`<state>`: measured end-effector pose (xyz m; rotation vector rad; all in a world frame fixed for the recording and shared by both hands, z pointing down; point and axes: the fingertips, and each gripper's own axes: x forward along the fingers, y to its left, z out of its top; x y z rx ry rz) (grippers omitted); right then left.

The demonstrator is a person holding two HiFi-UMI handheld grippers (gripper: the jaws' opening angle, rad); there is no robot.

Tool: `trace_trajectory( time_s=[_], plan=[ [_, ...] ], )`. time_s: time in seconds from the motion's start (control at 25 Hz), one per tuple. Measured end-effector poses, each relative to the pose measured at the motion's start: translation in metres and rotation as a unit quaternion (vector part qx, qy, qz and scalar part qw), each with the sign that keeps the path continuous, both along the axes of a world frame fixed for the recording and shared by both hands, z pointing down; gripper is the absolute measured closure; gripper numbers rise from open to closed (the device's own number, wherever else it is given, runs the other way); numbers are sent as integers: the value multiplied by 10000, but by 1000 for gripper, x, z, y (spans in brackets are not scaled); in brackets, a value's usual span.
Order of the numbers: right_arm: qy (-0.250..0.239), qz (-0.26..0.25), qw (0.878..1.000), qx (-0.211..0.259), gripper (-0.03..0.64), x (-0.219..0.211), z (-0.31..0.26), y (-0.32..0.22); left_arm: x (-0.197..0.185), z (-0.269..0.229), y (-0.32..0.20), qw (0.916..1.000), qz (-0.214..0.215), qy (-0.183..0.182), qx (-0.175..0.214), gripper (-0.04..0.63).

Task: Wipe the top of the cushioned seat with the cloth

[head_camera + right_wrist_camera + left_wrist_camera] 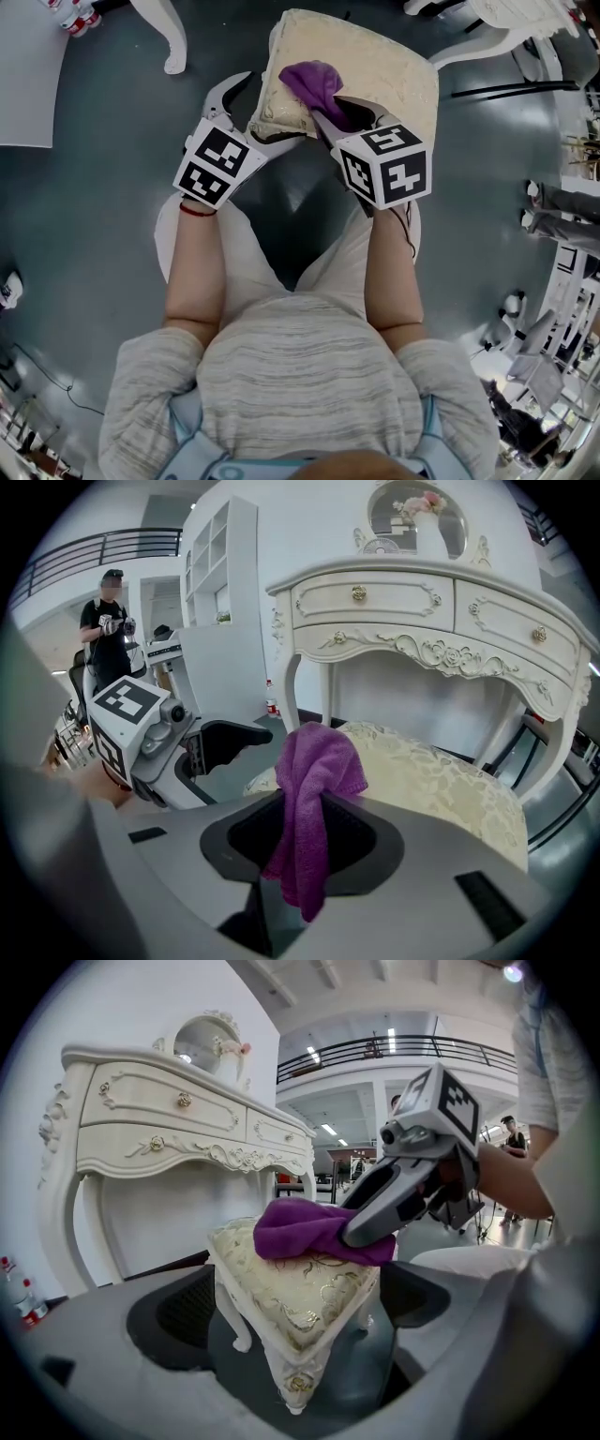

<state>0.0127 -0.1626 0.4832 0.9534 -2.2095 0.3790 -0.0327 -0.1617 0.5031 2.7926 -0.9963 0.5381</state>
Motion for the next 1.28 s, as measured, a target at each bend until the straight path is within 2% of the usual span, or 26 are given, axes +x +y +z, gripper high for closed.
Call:
trace_trajectory(
  time_s=[0.48, 0.92, 1.08, 1.2, 1.28],
  plan=[
    [-164, -427, 9990, -17, 511, -36, 2, 6, -8, -1, 8, 10000, 14, -71, 9, 37],
    [-610, -1119, 9917, -170, 511, -57, 2, 14, -13, -6, 12, 10000, -5, -35, 66, 37],
    [-1133, -1353, 9841, -186, 511, -60, -7, 18, -13, -16, 11, 9995, -4, 275, 172, 37],
    [-1456, -1365, 9799, 42, 511, -50, -23, 14, -9, -30, 10, 9971, 64, 711, 258, 37],
    [-1497, -1288, 9799, 270, 511, -38, -31, 10, -5, -37, 10, 9947, 179, 966, 307, 37]
  ],
)
